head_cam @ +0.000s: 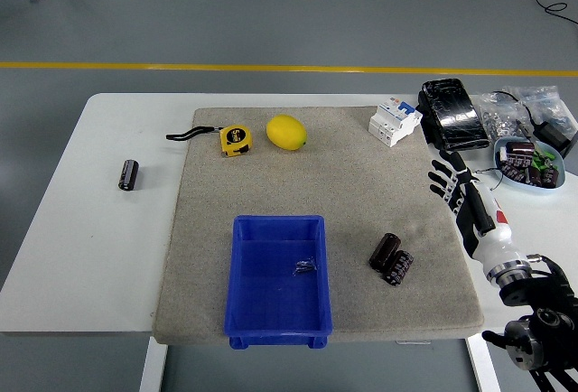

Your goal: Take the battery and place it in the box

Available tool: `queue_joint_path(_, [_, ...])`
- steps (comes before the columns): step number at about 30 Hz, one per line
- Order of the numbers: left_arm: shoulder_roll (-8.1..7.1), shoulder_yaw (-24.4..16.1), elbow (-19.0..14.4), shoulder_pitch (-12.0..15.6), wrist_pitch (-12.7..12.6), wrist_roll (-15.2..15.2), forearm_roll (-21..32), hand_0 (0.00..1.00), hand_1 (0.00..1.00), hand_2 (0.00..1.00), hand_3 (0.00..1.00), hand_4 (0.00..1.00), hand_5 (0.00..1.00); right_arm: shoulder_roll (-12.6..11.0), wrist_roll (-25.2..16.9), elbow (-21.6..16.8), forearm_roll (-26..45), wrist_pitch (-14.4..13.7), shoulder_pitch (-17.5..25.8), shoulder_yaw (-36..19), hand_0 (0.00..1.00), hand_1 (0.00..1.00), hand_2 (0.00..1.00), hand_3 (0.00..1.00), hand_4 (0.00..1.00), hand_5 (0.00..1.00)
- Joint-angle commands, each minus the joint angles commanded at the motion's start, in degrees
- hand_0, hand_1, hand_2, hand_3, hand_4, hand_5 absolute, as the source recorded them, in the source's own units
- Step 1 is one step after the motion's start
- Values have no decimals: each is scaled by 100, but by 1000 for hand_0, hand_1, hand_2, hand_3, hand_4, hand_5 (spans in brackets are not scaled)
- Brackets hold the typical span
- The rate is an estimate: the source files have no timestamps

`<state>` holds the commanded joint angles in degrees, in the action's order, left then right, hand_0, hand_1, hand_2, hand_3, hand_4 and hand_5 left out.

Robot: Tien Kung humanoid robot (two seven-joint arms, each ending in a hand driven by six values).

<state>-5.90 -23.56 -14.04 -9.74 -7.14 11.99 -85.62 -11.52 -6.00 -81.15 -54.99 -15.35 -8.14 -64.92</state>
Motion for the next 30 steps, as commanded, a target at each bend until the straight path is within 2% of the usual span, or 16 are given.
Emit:
queue_joint_path(4, [-4,1,1,4,5,1,-1,682,640,675,608,614,654,-7,134,-35,-364,-78,4,-32,927,888,895,930,998,998])
queue_joint_path(11, [-17,-11,3,-9,19,15,-28,682,638,675,609,613,653,-94,471,-190,-2057,-171,24,129,916,883,894,921,998,998])
queue_joint_path(12, [-22,-4,2,-12,20,15,-24,682,638,675,609,612,652,-106,490,-186,-2280,-184,24,182,893,863,884,913,998,813])
queue_joint_path(17, [-26,-25,8,-30,26,17,-57,682,638,675,609,612,652,-135,436,-38,-3486,-252,40,590,893,863,884,913,998,813])
queue_joint_path(18, [-26,-17,7,-30,24,18,-40,682,638,675,609,613,654,-121,432,7,-3710,-268,47,630,905,865,880,913,998,534])
queue_joint_path(23, [-23,-10,5,-35,19,22,-24,682,638,675,609,613,654,-155,416,152,-4900,-358,70,812,905,865,880,913,998,534])
queue_joint_path(24, [-24,-7,4,-37,22,21,-28,683,638,674,609,613,654,-180,425,174,-5127,-401,79,852,873,839,862,913,998,493])
queue_joint_path(29, [-20,-17,3,-37,32,29,-56,683,638,674,609,613,654,-188,409,336,-5670,-674,102,880,873,839,862,913,998,493])
queue_joint_path(30, [-19,-20,2,-38,35,31,-65,682,638,675,609,614,655,-186,410,353,-5718,-696,105,875,846,812,847,908,998,443])
